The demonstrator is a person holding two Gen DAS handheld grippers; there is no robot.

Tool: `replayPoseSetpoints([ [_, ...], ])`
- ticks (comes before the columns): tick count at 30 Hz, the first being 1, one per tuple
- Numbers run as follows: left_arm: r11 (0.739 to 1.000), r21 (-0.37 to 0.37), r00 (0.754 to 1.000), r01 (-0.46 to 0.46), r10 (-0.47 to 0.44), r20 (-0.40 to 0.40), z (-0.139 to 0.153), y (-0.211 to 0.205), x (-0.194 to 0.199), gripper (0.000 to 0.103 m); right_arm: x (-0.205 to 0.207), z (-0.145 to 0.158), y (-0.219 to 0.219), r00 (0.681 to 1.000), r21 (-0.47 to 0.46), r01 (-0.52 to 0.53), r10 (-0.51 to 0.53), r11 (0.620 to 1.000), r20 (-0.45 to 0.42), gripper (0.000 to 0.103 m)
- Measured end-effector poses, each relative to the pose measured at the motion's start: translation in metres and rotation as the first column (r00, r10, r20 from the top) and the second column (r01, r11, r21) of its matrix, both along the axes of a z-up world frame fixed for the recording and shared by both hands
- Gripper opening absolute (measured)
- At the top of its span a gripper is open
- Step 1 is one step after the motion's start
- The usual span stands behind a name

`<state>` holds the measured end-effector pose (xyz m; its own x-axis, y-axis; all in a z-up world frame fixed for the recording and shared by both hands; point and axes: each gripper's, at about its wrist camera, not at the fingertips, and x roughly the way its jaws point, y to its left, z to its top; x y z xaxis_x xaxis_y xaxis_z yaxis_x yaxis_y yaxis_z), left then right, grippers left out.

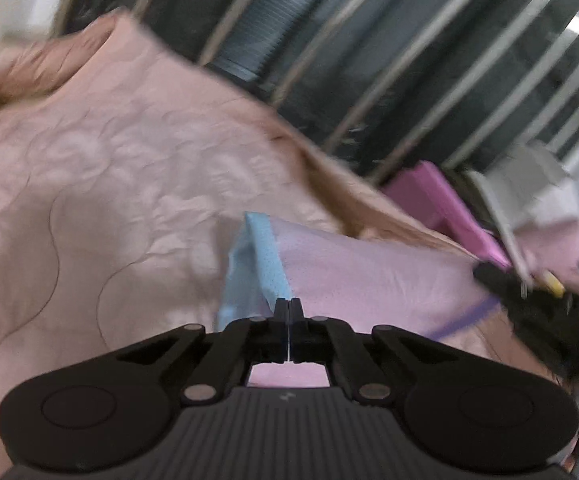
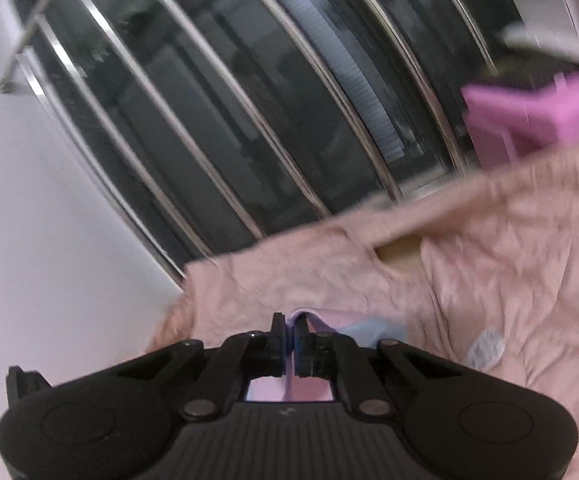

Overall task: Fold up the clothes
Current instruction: 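Grasp the garment edges with both grippers and lift it up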

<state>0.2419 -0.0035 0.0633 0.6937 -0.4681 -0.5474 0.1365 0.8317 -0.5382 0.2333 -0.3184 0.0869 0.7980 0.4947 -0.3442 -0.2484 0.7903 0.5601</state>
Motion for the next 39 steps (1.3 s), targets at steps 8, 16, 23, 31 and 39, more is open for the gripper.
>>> replayPoseSetpoints([
  [8, 0.988, 0.053, 0.969, 0.142, -0.15, 0.195, 0.03, -0.03, -0.087, 0.087, -0.067, 0.067, 0.003, 0.987, -0.048, -0.108, 0.113, 0.993, 0.116, 0.003],
  [16, 0.923, -0.353, 0.987, 0.155, -0.133, 0.085, 0.017, -0.029, -0.117, 0.003, -0.176, 0.121, -0.004, 0.967, -0.069, -0.134, 0.146, 0.988, 0.211, 0.003],
  [23, 0.904, -0.359, 0.947, 0.233, -0.127, 0.295, 0.117, 0.001, -0.191, 0.003, -0.277, 0.185, -0.023, 0.92, -0.104, -0.098, 0.13, 0.99, 0.369, 0.003],
  [31, 0.916, -0.241, 0.874, 0.323, -0.19, 0.447, 0.229, -0.011, -0.264, 0.003, -0.369, 0.267, -0.04, 0.838, -0.104, -0.035, 0.085, 0.994, 0.538, 0.003],
  [39, 0.933, -0.209, 0.898, 0.294, -0.194, 0.394, 0.25, -0.023, -0.231, 0.003, -0.309, 0.29, -0.031, 0.871, -0.116, 0.07, -0.004, 0.991, 0.492, 0.003],
])
